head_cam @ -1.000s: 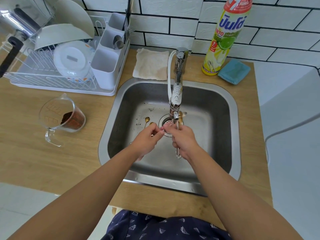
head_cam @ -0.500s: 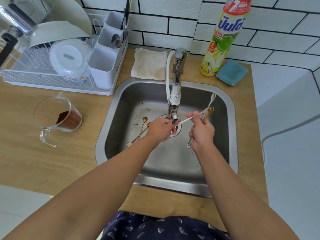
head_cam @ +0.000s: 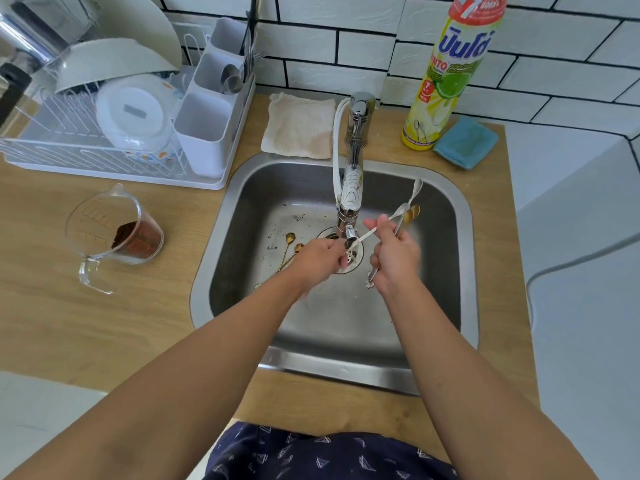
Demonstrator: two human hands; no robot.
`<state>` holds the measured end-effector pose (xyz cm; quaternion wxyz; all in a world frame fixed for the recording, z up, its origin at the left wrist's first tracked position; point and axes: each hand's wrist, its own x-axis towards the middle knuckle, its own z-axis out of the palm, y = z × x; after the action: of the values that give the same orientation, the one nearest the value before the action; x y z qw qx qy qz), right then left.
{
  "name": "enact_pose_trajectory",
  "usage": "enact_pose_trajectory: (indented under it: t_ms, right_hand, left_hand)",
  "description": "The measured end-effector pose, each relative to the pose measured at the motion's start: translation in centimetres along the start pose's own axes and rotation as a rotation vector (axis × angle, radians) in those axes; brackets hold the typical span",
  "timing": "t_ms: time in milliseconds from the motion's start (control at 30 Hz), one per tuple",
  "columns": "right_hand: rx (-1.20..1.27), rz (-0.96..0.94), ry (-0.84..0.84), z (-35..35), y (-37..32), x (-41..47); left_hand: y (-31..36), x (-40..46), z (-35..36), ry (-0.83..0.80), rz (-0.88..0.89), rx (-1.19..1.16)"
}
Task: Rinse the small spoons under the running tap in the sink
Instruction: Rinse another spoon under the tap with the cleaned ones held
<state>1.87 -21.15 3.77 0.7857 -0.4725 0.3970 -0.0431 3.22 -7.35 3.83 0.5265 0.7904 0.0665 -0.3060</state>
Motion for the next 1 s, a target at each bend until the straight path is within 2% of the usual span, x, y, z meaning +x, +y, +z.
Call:
enact_pose_trajectory:
  t_ms: [100, 233, 400, 567, 633, 700, 800, 867, 1000]
  right_hand:
    - [-0.056, -0.018, -0.022, -0.5, -0.5, 0.6]
    - [-0.067, 0.020, -0.085, -0.3, 0.3, 0.2]
    - [-0.071, 0.023, -0.143, -0.3, 0.4, -0.2]
    - [-0.081, -0.002, -0.080, -0.6, -0.7, 0.1]
    - [-0.084, 0.000, -0.100, -0.6, -0.7, -0.3]
    - [-0.081, 0.002, -0.145, -0.1, -0.4, -1.0]
    - [-0.139, -0.002, -0.160, 0.2, -0.4, -1.6]
    - [-0.218, -0.004, -0.160, 0.0, -0.3, -1.5]
    - [-0.344, 0.035, -0.231, 0.2, 1.5, -1.7]
  left_hand:
    - [-0.9, 0.1, -1.0, -0.201, -0.051, -0.162]
    - [-1.3, -0.1, -1.5, -0.188, -0.027, -0.229]
    - [-0.4, -0.4, -0.6, -0.152, 0.008, -0.117]
    - [-0.5, -0.5, -0.4, -0.322, -0.034, -0.442]
    - [0.0, -0.4, -0.5, -0.260, -0.099, -0.351]
    - [0.7, -0.6, -0.7, -0.114, -0.152, -0.160]
    - [0.4, -0.5, -1.0, 0.009, -0.105, -0.042]
    - [-0.2, -0.8, -1.3, -0.025, -0.064, -0.012]
    - [-0.8, -1.5, -2.4, -0.136, -0.099, 0.010]
